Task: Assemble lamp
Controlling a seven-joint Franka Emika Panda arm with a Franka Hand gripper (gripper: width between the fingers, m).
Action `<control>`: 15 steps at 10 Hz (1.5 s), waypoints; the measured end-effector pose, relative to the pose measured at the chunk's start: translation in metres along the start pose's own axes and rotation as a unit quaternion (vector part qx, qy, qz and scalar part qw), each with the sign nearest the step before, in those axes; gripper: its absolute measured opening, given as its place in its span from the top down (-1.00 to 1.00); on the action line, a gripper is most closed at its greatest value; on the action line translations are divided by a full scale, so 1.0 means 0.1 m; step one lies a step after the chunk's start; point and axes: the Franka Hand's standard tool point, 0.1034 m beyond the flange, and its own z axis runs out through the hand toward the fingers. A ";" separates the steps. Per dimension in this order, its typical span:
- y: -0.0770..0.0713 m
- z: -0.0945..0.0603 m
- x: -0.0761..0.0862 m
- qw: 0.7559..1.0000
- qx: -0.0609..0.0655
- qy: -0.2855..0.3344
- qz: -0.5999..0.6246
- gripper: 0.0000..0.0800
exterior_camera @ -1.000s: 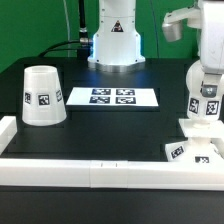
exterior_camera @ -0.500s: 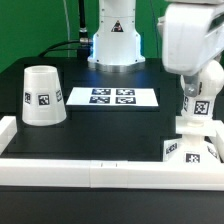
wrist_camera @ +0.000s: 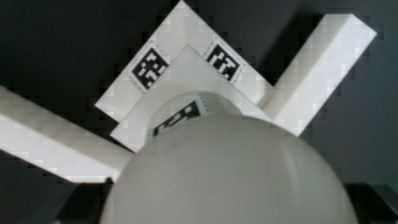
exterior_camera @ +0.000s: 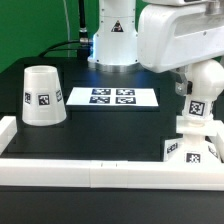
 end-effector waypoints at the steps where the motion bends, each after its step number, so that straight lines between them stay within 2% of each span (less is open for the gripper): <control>1: 0.00 0.00 0.00 0.998 0.000 0.000 0.061 -0.44; 4: -0.02 0.01 0.01 0.985 0.004 0.001 0.172 -0.44; 6: 0.00 0.01 0.02 0.960 0.023 0.021 0.279 -0.44; 8: 0.00 0.01 0.04 0.925 0.041 0.025 0.376 -0.45; 10: 0.01 0.01 0.04 0.889 0.049 0.022 0.454 -0.45; 14: 0.03 0.02 0.03 0.794 0.078 0.011 0.603 -0.45; 15: 0.03 0.02 0.04 0.779 0.079 0.010 0.622 -0.45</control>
Offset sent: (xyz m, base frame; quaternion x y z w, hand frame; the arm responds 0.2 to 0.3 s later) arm 0.0000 0.0000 0.0000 0.0000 0.0000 0.1938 0.9810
